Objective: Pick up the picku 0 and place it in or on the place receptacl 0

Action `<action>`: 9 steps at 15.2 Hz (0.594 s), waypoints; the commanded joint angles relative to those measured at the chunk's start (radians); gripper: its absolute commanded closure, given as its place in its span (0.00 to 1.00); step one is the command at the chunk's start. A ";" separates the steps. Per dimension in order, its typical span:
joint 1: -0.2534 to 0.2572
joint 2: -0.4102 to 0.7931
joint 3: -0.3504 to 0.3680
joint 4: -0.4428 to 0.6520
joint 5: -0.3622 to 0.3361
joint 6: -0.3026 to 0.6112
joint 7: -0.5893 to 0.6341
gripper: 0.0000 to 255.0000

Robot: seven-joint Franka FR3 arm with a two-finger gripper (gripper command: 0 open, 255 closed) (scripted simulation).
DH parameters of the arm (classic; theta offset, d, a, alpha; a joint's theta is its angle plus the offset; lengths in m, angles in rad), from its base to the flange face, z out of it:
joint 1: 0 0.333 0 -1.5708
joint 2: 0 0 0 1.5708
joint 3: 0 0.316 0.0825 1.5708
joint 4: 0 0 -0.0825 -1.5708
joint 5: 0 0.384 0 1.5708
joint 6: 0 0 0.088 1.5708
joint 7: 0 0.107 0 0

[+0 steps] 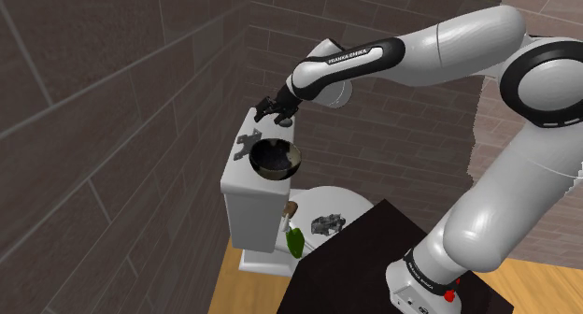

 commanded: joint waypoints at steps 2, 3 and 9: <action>0.000 0.001 0.000 0.000 0.000 0.001 0.000 0.00; 0.000 0.000 0.000 0.000 0.000 0.000 0.000 0.00; 0.000 0.000 0.000 0.000 0.000 0.000 0.000 1.00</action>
